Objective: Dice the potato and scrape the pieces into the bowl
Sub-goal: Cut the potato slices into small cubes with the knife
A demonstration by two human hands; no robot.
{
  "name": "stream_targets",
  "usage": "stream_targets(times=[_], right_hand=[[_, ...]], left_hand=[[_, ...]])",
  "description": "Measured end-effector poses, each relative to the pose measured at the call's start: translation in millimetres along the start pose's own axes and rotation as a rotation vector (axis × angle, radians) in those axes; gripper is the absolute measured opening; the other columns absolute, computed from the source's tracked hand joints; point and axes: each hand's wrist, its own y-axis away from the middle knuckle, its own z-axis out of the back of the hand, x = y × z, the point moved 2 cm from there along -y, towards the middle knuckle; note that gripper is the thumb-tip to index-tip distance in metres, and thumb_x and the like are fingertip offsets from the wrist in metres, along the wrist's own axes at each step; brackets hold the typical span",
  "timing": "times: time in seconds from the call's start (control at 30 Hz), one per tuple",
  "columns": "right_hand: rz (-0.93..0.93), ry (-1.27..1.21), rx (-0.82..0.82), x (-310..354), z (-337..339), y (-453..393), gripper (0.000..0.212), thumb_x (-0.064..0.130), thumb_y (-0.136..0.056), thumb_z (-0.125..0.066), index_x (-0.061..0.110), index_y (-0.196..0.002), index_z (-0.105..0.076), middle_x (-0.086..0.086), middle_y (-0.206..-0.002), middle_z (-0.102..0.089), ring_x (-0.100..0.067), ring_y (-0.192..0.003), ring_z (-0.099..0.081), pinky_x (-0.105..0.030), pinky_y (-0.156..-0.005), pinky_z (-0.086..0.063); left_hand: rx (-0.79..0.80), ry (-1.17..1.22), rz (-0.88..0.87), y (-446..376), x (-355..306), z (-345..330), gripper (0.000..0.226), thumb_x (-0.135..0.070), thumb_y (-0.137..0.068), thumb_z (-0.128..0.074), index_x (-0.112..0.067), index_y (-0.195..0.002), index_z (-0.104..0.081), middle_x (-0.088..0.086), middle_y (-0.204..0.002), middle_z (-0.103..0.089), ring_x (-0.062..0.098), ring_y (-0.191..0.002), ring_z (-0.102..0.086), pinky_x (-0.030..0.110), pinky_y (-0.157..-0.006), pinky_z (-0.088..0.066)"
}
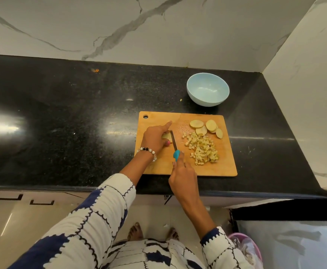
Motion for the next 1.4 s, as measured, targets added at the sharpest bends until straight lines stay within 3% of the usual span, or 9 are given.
stream_targets(times=[0.57, 0.63, 0.7, 0.77, 0.83, 0.9, 0.97, 1.17, 1.4], right_hand=[[0.020, 0.197, 0.147, 6, 5, 4, 0.063, 0.015, -0.099, -0.034, 0.001, -0.149, 0.001, -0.018, -0.115, -0.052, -0.028, -0.089, -0.058, -0.028, -0.065, -0.033], [0.047, 0.250, 0.104, -1, 3, 25, 0.070, 0.010, -0.090, -0.055, -0.007, -0.146, -0.016, -0.018, -0.097, -0.057, -0.025, -0.066, -0.059, -0.027, -0.053, -0.031], [0.084, 0.305, 0.052, -6, 0, 43, 0.073, 0.007, -0.068, -0.080, -0.011, -0.130, -0.046, -0.012, -0.067, -0.055, -0.016, -0.037, -0.044, -0.020, -0.041, -0.020], [0.099, 0.291, -0.027, -10, -4, 49, 0.070, 0.007, -0.062, -0.084, -0.010, -0.123, -0.055, -0.008, -0.059, -0.051, -0.013, -0.032, -0.034, -0.018, -0.038, -0.013], [0.081, 0.242, 0.012, -5, -1, 45, 0.069, 0.008, -0.071, -0.078, -0.010, -0.130, -0.047, -0.012, -0.067, -0.056, -0.013, -0.038, -0.029, -0.018, -0.039, -0.012], [0.021, 0.180, 0.073, -2, 3, 36, 0.067, 0.011, -0.091, -0.054, -0.005, -0.145, -0.019, -0.022, -0.100, -0.059, -0.020, -0.055, -0.044, -0.025, -0.049, -0.029], [0.017, 0.123, 0.124, -3, 6, 33, 0.062, 0.016, -0.099, -0.032, 0.004, -0.149, 0.003, -0.020, -0.123, -0.049, -0.028, -0.082, -0.056, -0.030, -0.064, -0.033], [-0.071, 0.031, 0.008, -5, 14, 16, 0.057, 0.022, -0.101, -0.030, 0.006, -0.150, -0.006, -0.020, -0.118, -0.053, -0.029, -0.087, -0.057, -0.035, -0.069, -0.044], [-0.023, 0.041, 0.065, 1, 1, 2, 0.055, 0.027, -0.103, -0.026, 0.009, -0.150, -0.006, -0.014, -0.108, -0.056, -0.020, -0.081, -0.052, -0.028, -0.064, -0.035]], left_hand=[[-0.049, -0.031, 0.026, -2, 3, -6, 0.069, -0.025, -0.077, -0.074, -0.026, -0.139, -0.042, -0.002, -0.114, -0.068, 0.019, -0.102, -0.054, 0.028, -0.087, -0.044], [-0.056, -0.018, 0.026, -2, 3, -7, 0.069, -0.025, -0.077, -0.074, -0.025, -0.138, -0.042, -0.001, -0.113, -0.068, 0.020, -0.101, -0.055, 0.028, -0.088, -0.044], [-0.066, -0.014, 0.033, -2, 3, -7, 0.069, -0.026, -0.077, -0.074, -0.025, -0.138, -0.042, -0.001, -0.113, -0.068, 0.020, -0.102, -0.055, 0.029, -0.089, -0.045], [-0.065, -0.016, 0.041, -2, 3, -6, 0.070, -0.027, -0.076, -0.075, -0.026, -0.138, -0.043, 0.000, -0.113, -0.068, 0.019, -0.102, -0.056, 0.030, -0.090, -0.046], [-0.058, -0.008, 0.044, -2, 3, -5, 0.070, -0.026, -0.075, -0.076, -0.025, -0.137, -0.044, 0.001, -0.111, -0.069, 0.019, -0.101, -0.058, 0.031, -0.091, -0.047], [-0.054, 0.001, 0.049, -3, 1, -4, 0.070, -0.025, -0.074, -0.076, -0.025, -0.137, -0.044, 0.001, -0.111, -0.069, 0.019, -0.102, -0.060, 0.032, -0.092, -0.047], [-0.049, 0.000, 0.057, -3, 0, -3, 0.071, -0.025, -0.074, -0.076, -0.025, -0.137, -0.044, 0.001, -0.112, -0.069, 0.019, -0.102, -0.060, 0.032, -0.092, -0.047], [-0.047, 0.051, 0.079, -2, 0, -3, 0.072, -0.023, -0.071, -0.079, -0.024, -0.135, -0.047, 0.002, -0.111, -0.069, 0.017, -0.103, -0.062, 0.032, -0.094, -0.048], [-0.045, 0.074, 0.093, -1, -2, -1, 0.071, -0.021, -0.072, -0.078, -0.023, -0.135, -0.047, 0.004, -0.112, -0.068, 0.018, -0.106, -0.061, 0.034, -0.095, -0.048]])
